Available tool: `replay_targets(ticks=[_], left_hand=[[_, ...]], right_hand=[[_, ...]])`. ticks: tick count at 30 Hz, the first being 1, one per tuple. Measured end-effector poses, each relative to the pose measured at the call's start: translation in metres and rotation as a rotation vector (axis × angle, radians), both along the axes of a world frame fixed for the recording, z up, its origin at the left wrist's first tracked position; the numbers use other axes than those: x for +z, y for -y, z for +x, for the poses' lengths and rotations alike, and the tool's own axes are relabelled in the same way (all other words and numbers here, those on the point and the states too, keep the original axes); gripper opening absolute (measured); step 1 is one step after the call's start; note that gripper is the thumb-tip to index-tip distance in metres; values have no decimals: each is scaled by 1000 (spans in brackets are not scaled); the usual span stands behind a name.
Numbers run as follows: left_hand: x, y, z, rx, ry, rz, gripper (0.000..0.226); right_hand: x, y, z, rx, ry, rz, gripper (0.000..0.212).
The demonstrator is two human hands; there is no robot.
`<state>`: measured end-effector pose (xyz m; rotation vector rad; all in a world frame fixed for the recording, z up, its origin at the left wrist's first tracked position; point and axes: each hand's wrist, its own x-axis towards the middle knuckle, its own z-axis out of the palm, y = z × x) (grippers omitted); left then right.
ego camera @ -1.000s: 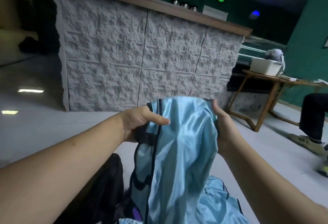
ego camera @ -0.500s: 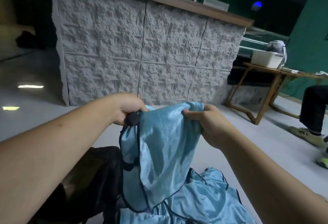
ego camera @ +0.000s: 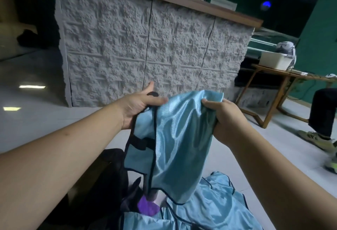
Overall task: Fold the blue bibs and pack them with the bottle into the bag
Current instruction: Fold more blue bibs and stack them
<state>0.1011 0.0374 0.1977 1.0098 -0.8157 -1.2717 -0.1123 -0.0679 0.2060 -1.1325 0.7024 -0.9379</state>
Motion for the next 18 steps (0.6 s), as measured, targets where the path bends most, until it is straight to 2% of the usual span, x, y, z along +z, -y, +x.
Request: replay_targets(ticks=[2, 4, 6, 8, 12, 14, 16, 18], left_hand=[[7, 0, -6, 52, 99, 21, 117], [10, 1, -4, 66, 114, 21, 105], [10, 6, 3, 101, 214, 32, 93], [6, 9, 6, 168, 312, 15, 85], [4, 11, 1, 362, 354, -14, 87], [3, 12, 1, 385, 367, -2, 84], [6, 12, 4, 350, 321, 33, 65], [10, 8, 3, 273, 278, 97, 33]], right_hand=[[4, -2, -3, 69, -11, -39, 23], [8, -4, -8, 160, -120, -130, 29], [11, -4, -12, 196, -237, -212, 35], [12, -2, -14, 165, -292, -228, 36], [13, -1, -15, 7, -333, -231, 27], [13, -1, -14, -28, -317, -237, 21], [12, -3, -13, -24, -271, -233, 35], [12, 0, -12, -75, -260, -217, 70]])
